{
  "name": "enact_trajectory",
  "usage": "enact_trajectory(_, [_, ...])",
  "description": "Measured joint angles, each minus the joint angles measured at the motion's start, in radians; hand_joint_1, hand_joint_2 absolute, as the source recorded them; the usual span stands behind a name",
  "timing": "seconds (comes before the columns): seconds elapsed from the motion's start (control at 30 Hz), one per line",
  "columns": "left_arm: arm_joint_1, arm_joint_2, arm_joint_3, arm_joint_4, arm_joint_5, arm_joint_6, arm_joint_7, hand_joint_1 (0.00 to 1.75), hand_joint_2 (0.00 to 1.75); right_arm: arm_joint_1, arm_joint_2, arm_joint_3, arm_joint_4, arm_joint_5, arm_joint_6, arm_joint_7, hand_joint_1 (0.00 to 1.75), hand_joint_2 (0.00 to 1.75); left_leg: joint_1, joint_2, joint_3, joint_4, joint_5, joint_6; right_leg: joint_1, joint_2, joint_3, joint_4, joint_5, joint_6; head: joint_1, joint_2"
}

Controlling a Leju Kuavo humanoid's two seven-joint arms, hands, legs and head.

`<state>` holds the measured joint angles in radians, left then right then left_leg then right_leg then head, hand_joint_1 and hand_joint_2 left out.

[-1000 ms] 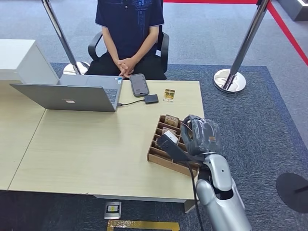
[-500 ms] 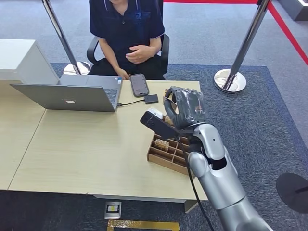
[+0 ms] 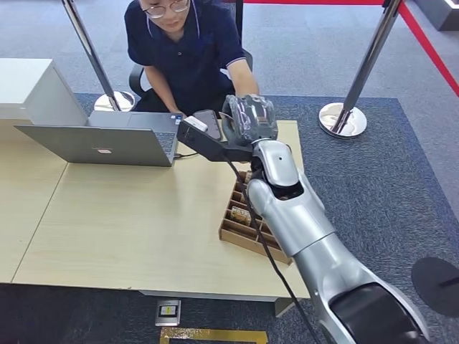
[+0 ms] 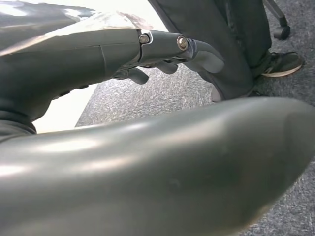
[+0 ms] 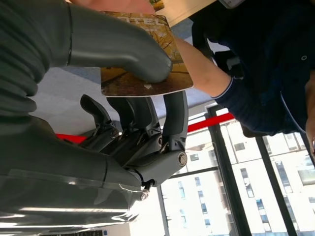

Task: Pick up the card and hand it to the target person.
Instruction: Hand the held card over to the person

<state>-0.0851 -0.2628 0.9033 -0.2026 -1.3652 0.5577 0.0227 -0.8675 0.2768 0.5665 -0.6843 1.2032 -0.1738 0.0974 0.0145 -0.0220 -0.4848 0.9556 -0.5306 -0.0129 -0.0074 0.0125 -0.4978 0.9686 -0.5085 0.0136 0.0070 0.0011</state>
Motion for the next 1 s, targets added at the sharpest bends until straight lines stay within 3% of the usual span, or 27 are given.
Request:
enact_trajectory(0.4, [0.0,0.002,0.0,0.0,0.001,0.001,0.005,0.0,0.0,-0.055,0.063,0.0,0.192,0.04,-0.029,0.018,1.49,1.75,0.0,0.0,0.0,0.0,0.0,0.0,0.0,0.0,0.0,0.0,0.0,0.0,0.0,0.0])
enact_trajectory(0.5, [0.0,0.003,0.0,0.0,-0.001,0.001,0.003,0.0,0.0,-0.055,0.067,0.003,0.218,0.049,-0.029,0.021,1.41,1.75,0.0,0.0,0.0,0.0,0.0,0.0,0.0,0.0,0.0,0.0,0.0,0.0,0.0,0.0])
enact_trajectory(0.53, [0.0,0.003,0.0,0.0,-0.002,0.001,0.002,0.0,0.0,-0.055,0.068,0.005,0.225,0.052,-0.029,0.023,1.31,1.75,0.0,0.0,0.0,0.0,0.0,0.0,0.0,0.0,0.0,0.0,0.0,0.0,0.0,0.0])
enact_trajectory(0.6, [0.0,0.003,0.0,0.0,-0.003,0.001,0.002,0.0,0.0,-0.055,0.07,0.009,0.239,0.058,-0.028,0.027,0.64,1.75,0.0,0.0,0.0,0.0,0.0,0.0,0.0,0.0,0.0,0.0,0.0,0.0,0.0,0.0])
enact_trajectory(0.67, [0.0,0.003,0.0,0.0,-0.004,0.001,0.001,0.0,0.0,-0.055,0.071,0.013,0.25,0.06,-0.026,0.028,0.03,0.87,0.0,0.0,0.0,0.0,0.0,0.0,0.0,0.0,0.0,0.0,0.0,0.0,0.0,0.0])
enact_trajectory(0.73, [0.0,0.003,0.0,0.0,-0.006,0.001,0.0,0.0,0.0,-0.055,0.071,0.016,0.257,0.062,-0.026,0.029,0.0,0.0,0.0,0.0,0.0,0.0,0.0,0.0,0.0,0.0,0.0,0.0,0.0,0.0,0.0,0.0])
enact_trajectory(1.0, [0.0,0.004,-0.001,0.0,-0.012,0.0,-0.003,0.0,0.0,-0.055,0.071,0.022,0.276,0.072,-0.063,0.032,0.0,0.0,0.0,0.0,0.0,0.0,0.0,0.0,0.0,0.0,0.0,0.0,0.0,0.0,0.0,0.0])
